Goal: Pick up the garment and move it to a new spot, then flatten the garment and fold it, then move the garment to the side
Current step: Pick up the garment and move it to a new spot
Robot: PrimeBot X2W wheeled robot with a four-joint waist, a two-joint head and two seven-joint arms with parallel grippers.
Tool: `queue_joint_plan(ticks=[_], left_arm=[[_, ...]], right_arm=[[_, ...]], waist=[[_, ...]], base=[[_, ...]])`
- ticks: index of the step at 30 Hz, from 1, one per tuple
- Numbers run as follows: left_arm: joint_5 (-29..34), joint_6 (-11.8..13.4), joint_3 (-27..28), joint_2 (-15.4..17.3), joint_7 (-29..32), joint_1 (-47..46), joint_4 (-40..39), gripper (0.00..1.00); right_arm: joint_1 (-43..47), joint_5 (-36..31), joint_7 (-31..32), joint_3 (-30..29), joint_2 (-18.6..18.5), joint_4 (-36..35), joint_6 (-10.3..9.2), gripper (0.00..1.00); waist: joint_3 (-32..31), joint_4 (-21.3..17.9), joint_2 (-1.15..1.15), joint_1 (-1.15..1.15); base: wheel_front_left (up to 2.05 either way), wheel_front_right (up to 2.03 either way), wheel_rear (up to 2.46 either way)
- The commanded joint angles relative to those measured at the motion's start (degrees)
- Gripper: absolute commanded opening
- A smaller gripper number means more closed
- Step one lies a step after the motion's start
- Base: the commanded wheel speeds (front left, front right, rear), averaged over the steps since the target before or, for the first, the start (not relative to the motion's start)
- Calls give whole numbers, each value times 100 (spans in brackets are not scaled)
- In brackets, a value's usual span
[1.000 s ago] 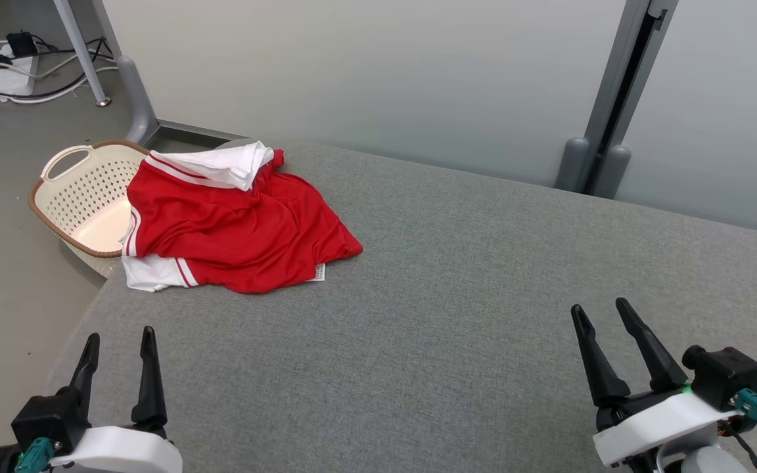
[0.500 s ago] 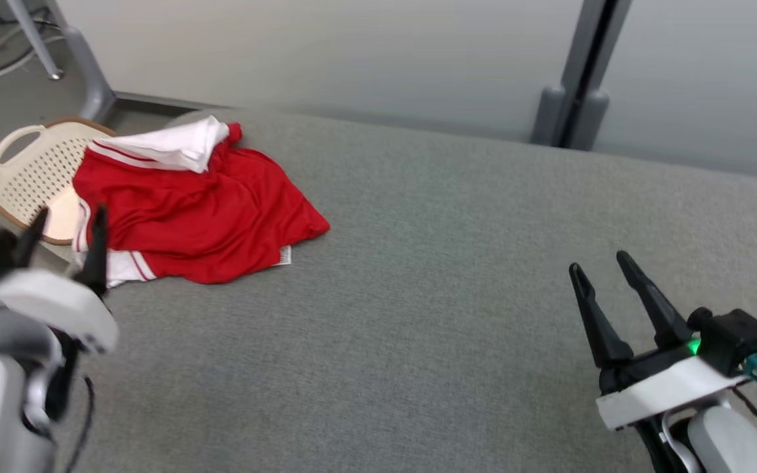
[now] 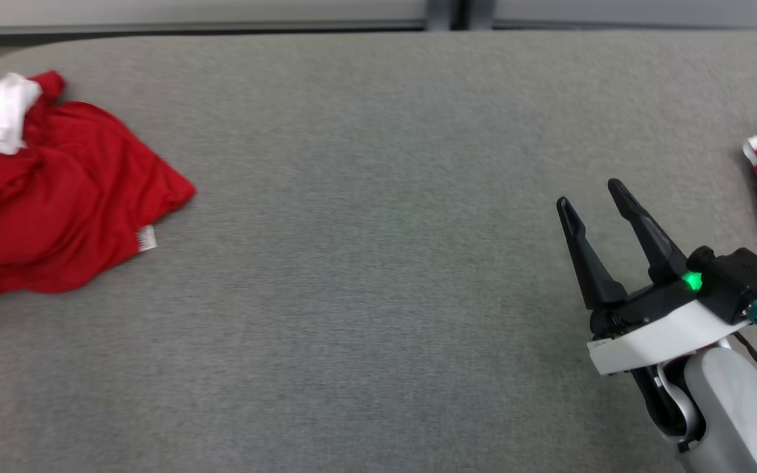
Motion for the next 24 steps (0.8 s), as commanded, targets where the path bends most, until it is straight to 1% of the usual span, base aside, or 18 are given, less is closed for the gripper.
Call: queue_joint_plan(ticks=[1, 3, 6, 9, 11, 14, 15, 16, 17, 20, 24], left_arm=[[-43, -41, 27, 57, 21, -158, 243, 100], [-112, -110, -19, -1, 146, -180, 628, 100], [-160, -192, -99, 40, 315, -191, 1150, 100], [-242, -317, -250, -58, 703, -193, 1652, 100], [-281, -364, -361, -166, 853, -143, 1849, 100], [-316, -416, -457, -181, 961, -151, 1975, 100], [-331, -421, -484, -194, 947, -164, 2000, 87], [-345, -438, -508, -167, 865, -205, 1995, 49], [-331, -438, -538, -113, 787, -242, 1978, 0], [-241, -442, -699, 44, 574, -315, 1859, 0], [-167, -445, -1073, 250, 245, -487, 1423, 0]], right_arm=[[-122, 15, -54, 28, -18, -39, -1, 100], [-208, 25, -61, 58, -19, -34, -2, 100], [-290, 39, -104, 46, -1, -13, -1, 100], [-298, 37, -120, 32, -4, 33, -2, 100], [-278, 37, -143, 23, -7, 53, -1, 100], [-269, 33, -157, 42, 10, 93, -1, 100], [-276, 43, -163, 51, 18, 117, -2, 100], [-287, 51, -164, 66, 30, 142, -2, 100], [-297, 46, -167, 82, 43, 163, -2, 100], [-281, 75, -170, 129, 62, 233, -2, 100], [-170, 127, -194, 195, 103, 352, -2, 100]], waist=[[525, -527, 0, 0], [632, -651, 0, 0], [741, -794, 0, 0], [770, -863, 0, 0], [769, -872, 0, 0], [743, -872, 0, 0], [720, -866, 0, 0], [690, -857, 0, 0], [652, -849, 0, 0], [474, -821, 0, 0], [92, -799, 0, 0]], base=[[0, 0, 0], [0, 0, 0], [0, 0, 0], [0, 0, 0], [0, 0, 0], [0, 0, 0], [0, 0, 0], [0, 0, 0], [0, 0, 0], [0, 0, 0], [0, 0, 0]])
